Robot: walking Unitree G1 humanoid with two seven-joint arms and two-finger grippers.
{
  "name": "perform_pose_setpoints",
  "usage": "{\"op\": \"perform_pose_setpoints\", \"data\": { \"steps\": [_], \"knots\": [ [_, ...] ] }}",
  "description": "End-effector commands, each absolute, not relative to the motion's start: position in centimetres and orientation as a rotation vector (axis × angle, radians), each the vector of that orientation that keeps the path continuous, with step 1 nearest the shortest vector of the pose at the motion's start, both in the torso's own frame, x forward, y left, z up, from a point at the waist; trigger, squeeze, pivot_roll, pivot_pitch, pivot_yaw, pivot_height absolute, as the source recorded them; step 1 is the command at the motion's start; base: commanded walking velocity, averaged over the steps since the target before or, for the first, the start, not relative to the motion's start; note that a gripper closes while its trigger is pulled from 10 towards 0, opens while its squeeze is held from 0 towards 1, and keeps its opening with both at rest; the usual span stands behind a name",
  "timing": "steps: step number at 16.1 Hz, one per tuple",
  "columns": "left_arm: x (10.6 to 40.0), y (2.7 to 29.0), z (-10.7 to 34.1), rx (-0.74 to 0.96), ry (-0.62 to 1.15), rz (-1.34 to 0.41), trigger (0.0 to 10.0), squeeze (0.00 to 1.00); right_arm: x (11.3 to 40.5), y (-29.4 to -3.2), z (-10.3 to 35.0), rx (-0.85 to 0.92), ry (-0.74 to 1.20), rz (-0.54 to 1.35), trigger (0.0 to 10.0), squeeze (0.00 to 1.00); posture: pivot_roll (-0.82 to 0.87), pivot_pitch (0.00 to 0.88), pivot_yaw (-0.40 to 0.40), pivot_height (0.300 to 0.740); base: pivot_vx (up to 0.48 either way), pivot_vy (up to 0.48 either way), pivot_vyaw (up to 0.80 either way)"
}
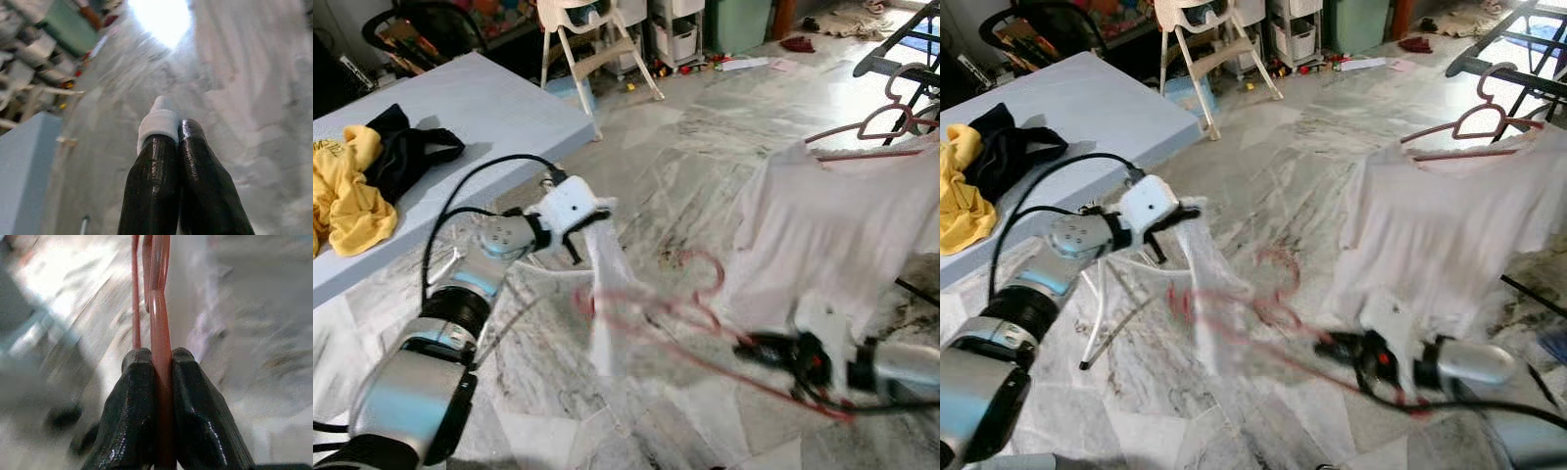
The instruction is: Hang hanger
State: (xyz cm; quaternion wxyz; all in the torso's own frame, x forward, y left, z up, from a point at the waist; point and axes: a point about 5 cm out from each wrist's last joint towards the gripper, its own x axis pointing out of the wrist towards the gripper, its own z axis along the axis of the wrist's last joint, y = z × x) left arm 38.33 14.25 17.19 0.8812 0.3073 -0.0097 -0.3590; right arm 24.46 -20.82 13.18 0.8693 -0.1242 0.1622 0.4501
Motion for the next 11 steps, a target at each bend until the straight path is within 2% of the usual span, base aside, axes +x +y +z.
{"op": "perform_pose_setpoints", "data": {
  "steps": [1,3,5,7,11],
  "knots": [
    [38.2,16.0,16.9,0.616,-0.004,-0.687,10.0,0.0,25.1,-20.1,13.9,-0.236,0.267,0.904,10.0,0.0,-0.13,0.106,0.18,0.74,0.0,0.0,0.0],
    [37.2,17.9,15.1,0.604,0.042,-0.669,10.0,0.0,24.2,-18.8,13.1,-0.222,0.28,0.969,10.0,0.0,-0.12,0.104,0.169,0.74,0.0,0.0,0.0],
    [36.5,19.9,14.3,0.64,0.069,-0.646,10.0,0.0,23.5,-18.6,12.5,-0.235,0.314,1.014,10.0,0.0,-0.12,0.105,0.159,0.74,0.0,0.0,0.0],
    [36.2,20.7,14.5,0.639,0.077,-0.679,10.0,0.0,23.6,-19.3,13.0,-0.236,0.326,1.034,10.0,0.0,-0.11,0.11,0.151,0.74,0.0,0.0,0.0],
    [36.3,21.3,15.8,0.766,0.029,-0.686,10.0,0.0,24.0,-20.7,13.9,-0.272,0.344,1.045,10.0,0.0,-0.11,0.116,0.155,0.74,0.0,0.0,0.0]
  ]
}}
